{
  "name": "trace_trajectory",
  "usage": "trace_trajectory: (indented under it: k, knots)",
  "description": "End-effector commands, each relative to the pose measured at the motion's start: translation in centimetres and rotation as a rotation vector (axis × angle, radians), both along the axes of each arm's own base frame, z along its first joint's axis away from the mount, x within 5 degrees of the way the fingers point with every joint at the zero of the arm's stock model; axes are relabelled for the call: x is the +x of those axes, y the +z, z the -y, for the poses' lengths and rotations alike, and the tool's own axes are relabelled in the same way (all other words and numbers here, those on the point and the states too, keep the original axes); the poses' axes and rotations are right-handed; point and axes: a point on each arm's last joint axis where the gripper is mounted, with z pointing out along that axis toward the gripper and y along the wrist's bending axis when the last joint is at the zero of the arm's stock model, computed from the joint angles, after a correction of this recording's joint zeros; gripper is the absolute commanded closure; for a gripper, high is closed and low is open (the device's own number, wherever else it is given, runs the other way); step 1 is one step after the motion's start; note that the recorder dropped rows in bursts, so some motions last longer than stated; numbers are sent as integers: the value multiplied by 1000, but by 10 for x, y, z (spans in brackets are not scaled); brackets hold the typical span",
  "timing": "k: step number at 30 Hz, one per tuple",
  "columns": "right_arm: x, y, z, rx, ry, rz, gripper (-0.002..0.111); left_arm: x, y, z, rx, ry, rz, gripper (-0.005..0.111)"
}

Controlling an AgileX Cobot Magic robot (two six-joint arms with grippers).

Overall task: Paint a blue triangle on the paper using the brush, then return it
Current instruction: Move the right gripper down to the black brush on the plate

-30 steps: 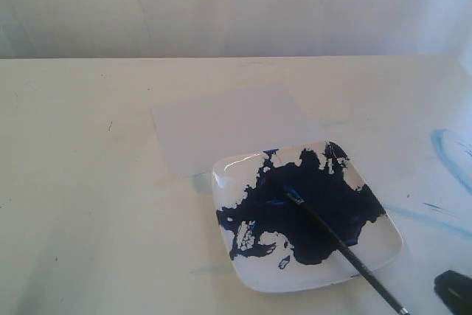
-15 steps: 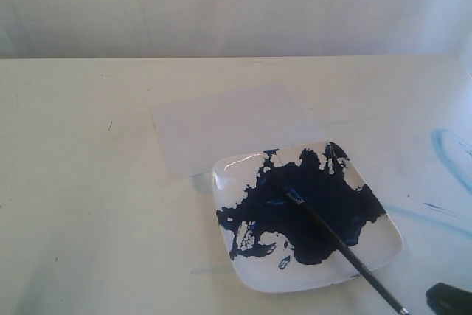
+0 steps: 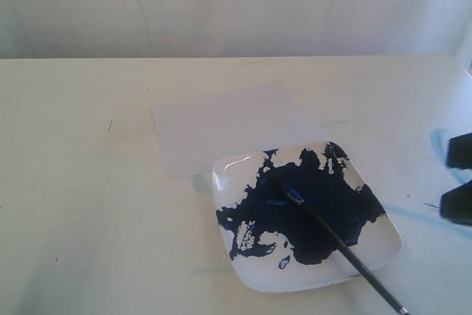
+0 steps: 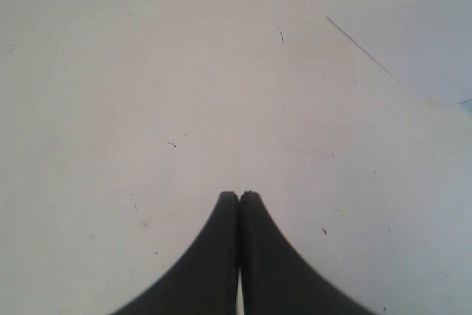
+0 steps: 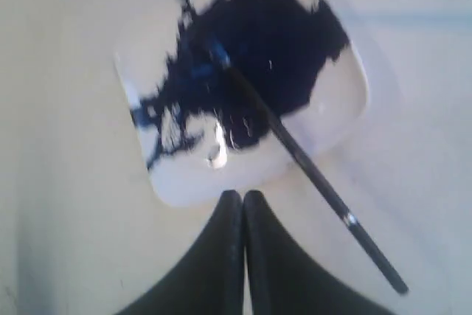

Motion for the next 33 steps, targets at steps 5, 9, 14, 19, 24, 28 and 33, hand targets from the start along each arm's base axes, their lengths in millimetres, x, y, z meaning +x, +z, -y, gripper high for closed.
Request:
trace_trajectory:
  k: [5,9,14,19,24,28,33]
  knots:
    - [24,-39,-41,-116,284,-300,108,0,-1,0,-8,-5,4,107]
    - [23,-60,-57,-213,290,-321,108,0,-1,0,-8,-5,4,107]
    - [30,-85,-71,-231,287,-308,108,0,-1,0,-8,-5,4,107]
    - [42,-111,-76,-274,254,-360,108,0,-1,0,-8,-5,4,107]
    - [48,-130,-75,-349,244,-401,108,0,-1,0,-8,-5,4,107]
    - [54,-138,-74,-390,224,-392,108,0,-1,0,-8,-5,4,107]
    - [58,-144,-69,-465,199,-387,108,0,-1,0,-8,-5,4,107]
